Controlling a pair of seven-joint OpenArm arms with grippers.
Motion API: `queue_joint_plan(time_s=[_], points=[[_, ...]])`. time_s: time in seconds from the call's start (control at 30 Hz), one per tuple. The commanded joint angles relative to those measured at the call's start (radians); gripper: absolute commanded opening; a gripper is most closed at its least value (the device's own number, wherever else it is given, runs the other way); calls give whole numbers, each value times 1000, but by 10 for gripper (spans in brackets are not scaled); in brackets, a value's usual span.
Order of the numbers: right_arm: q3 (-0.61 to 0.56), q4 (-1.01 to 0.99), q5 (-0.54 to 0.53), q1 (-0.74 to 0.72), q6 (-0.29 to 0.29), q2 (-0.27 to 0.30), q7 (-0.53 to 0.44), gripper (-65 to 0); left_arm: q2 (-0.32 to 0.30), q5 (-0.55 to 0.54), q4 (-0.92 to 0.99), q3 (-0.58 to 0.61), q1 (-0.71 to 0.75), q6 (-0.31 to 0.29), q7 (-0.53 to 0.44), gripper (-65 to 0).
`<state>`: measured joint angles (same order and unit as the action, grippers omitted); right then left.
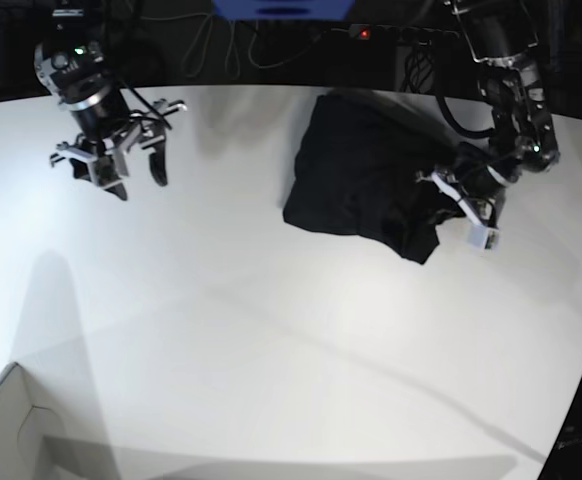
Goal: Layout the t-shirt on the table in an organized manner, then fold the t-shirt properly
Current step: 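Slide the folded stack with the left gripper toward the table center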
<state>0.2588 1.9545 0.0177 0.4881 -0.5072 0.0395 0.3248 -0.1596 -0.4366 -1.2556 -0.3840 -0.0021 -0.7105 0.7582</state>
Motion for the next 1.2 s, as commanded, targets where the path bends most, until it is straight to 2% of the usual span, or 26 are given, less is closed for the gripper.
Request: queue_joint_plan(time_s=[0.0,0.1,0.33,0.43,0.53,0.6,0.73,0.87,0.97,1.07,1.17], points=[[32,21,-15,4,-11,-6,-26,-299,-11,55,30,61,-39,15,47,-648],[121,19,-15,4,-11,-33,-26,-299,-48,49,136,256,-140,15,2,-648],[251,15,-17,14,-11,-51,-26,-299,-59,57,213,639,-281,15,-306,-648],[323,13,-17,16,-12,-77,-26,-299,-59,74,218,813,-364,15,-417,-648],[382,13,-17,14,-12,-108,-26,-299,-41,132,262,929,-434,15,-472,-648],[412,13,-17,14,-12,-117,-26,-299,5,172,311,992,-493,15,-487,-648],[465,13,-17,17,-21,-143,-26,-299,79,258,422,1052,-569,13,-494,-648],[535,13,-17,16,-136,-175,-26,-299,156,344,472,1084,-620,13,-495,-647],[567,13,-17,13,-187,-189,-26,-299,193,371,474,1086,-628,12,-524,-646],[572,13,-17,19,-191,-192,-26,-299,211,422,475,1095,-635,12,-566,-646],[574,15,-17,22,-191,-195,-26,-299,222,471,475,1095,-637,12,-566,-645]])
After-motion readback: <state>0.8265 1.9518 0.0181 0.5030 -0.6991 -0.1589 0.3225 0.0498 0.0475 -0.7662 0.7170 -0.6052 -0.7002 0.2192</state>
